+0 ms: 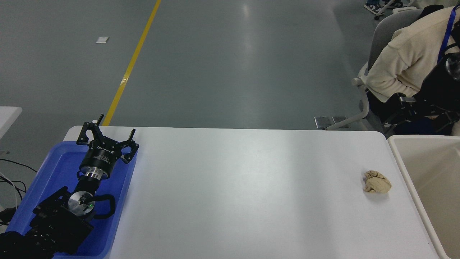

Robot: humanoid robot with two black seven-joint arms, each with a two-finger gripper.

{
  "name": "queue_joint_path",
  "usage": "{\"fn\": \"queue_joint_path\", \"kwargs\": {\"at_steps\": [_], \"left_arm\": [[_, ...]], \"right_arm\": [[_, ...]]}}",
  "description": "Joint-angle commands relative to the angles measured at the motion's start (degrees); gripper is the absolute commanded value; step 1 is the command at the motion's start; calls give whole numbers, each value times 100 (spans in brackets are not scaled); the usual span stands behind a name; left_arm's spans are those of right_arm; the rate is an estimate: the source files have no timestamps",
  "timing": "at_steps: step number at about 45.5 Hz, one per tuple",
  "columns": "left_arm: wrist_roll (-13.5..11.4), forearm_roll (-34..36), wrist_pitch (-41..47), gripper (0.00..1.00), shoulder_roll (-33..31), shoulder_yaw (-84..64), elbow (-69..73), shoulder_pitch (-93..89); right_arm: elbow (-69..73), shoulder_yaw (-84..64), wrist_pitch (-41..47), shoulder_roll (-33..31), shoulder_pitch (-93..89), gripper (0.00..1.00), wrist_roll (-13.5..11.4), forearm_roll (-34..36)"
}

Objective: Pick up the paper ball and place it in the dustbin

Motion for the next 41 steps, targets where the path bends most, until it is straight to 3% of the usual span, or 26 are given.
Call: {"fn": "queue_joint_path", "kwargs": {"at_steps": [1,41], "left_arm": [[-6,-1,0,100,0,-3,0,6],[-6,-1,0,100,0,-12,0,6]], "right_arm": [[-3,34,0,-15,-11,100,0,0],[-161,-72,0,-94,-196,100,0,0]]}}
